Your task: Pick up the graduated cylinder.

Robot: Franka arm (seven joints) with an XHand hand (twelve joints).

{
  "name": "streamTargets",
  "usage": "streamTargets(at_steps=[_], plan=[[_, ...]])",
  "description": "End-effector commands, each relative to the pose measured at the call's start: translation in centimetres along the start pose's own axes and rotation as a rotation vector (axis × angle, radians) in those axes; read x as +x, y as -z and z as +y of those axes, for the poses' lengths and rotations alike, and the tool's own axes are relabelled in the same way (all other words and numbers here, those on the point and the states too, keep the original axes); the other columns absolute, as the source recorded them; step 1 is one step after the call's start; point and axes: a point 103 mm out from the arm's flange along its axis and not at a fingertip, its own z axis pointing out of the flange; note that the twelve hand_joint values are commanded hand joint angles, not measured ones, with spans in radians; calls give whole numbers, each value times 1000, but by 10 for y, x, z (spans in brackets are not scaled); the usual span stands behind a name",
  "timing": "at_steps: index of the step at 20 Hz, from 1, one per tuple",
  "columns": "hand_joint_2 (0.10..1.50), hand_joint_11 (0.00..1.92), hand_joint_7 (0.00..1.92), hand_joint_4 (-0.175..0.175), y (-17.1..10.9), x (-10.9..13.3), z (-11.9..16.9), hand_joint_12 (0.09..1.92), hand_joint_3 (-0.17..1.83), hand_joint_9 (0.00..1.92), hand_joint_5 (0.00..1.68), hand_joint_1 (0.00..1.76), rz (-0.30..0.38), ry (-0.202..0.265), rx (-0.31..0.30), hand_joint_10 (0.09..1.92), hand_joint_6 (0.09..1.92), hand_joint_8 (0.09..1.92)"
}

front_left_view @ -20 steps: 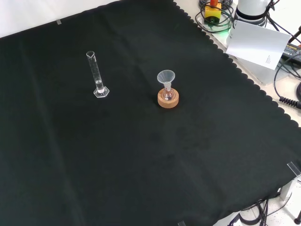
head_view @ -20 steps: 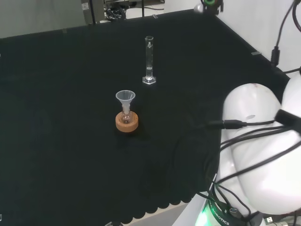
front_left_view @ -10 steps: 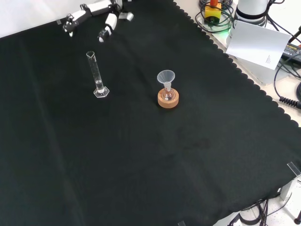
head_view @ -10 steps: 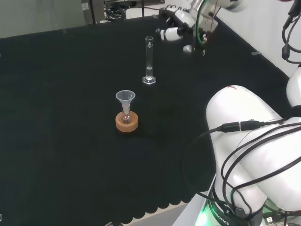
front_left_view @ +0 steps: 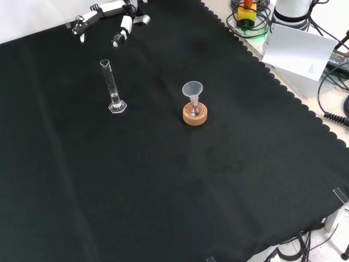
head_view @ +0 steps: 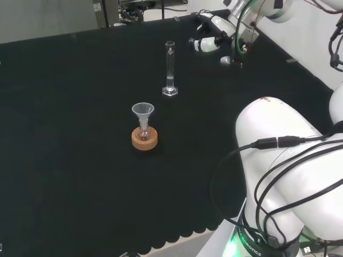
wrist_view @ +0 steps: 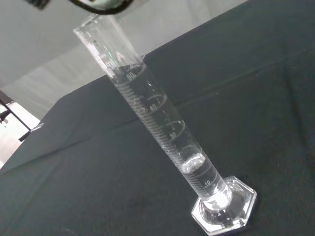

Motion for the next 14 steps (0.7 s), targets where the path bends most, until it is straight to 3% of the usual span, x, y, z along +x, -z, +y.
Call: streamTargets(at_steps=[1,8,14], plan=[[717,247,301,-48,-44,-12,0,1346,529,525,382,893,73,84,77,611,87,651],[682,298,322,-51,-67,-16,4,1329,576,560,425,944,101,98,88,598,87,649],[669,323,328,-49,-87,-20,5,1322,593,577,458,943,176,104,83,594,87,649]])
